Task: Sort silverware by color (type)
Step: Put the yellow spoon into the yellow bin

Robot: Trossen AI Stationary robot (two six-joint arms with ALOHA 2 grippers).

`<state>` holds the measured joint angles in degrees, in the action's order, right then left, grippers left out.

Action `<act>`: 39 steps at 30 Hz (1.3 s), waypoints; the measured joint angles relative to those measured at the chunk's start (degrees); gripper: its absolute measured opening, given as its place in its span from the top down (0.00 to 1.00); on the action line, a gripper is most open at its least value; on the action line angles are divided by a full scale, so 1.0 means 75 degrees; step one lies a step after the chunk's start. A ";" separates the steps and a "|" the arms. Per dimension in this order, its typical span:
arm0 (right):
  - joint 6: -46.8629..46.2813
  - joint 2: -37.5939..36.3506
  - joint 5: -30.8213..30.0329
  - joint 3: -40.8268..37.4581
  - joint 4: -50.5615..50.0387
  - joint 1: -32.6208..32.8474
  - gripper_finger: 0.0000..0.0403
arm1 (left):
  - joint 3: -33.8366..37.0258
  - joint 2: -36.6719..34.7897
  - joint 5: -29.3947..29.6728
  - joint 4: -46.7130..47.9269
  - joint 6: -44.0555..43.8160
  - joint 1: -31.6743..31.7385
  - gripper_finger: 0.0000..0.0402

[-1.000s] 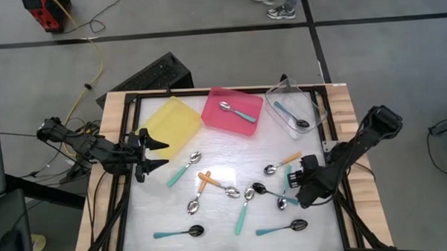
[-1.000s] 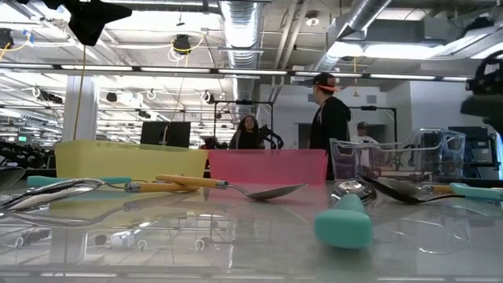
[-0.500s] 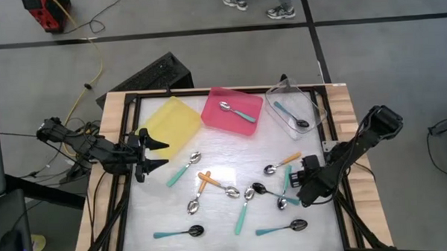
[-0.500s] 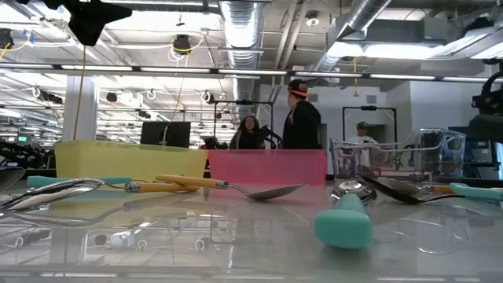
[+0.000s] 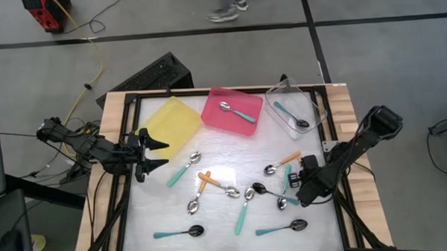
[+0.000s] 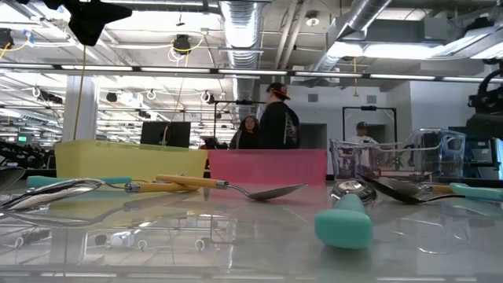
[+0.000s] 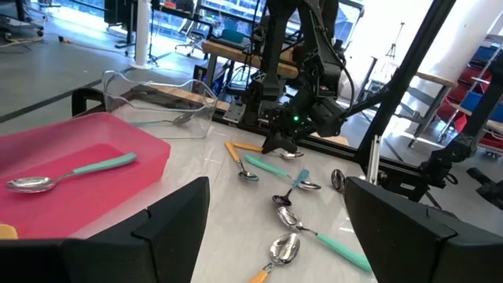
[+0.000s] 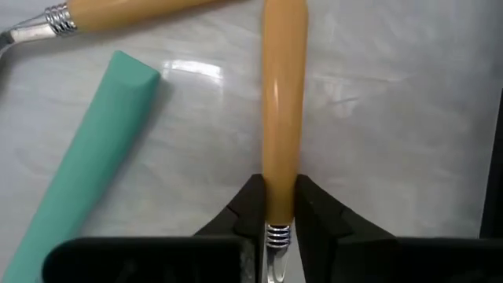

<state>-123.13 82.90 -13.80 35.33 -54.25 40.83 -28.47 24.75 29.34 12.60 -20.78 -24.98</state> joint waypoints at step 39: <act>1.0514 0.1049 0.0015 0.3331 0.5676 -0.3030 0.83 | 0.0000 -0.0003 0.0373 -0.0006 0.0077 -0.0002 0.30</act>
<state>-44.27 90.77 -13.69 60.31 -11.68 18.10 -28.47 24.73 32.14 12.56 -20.21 -24.99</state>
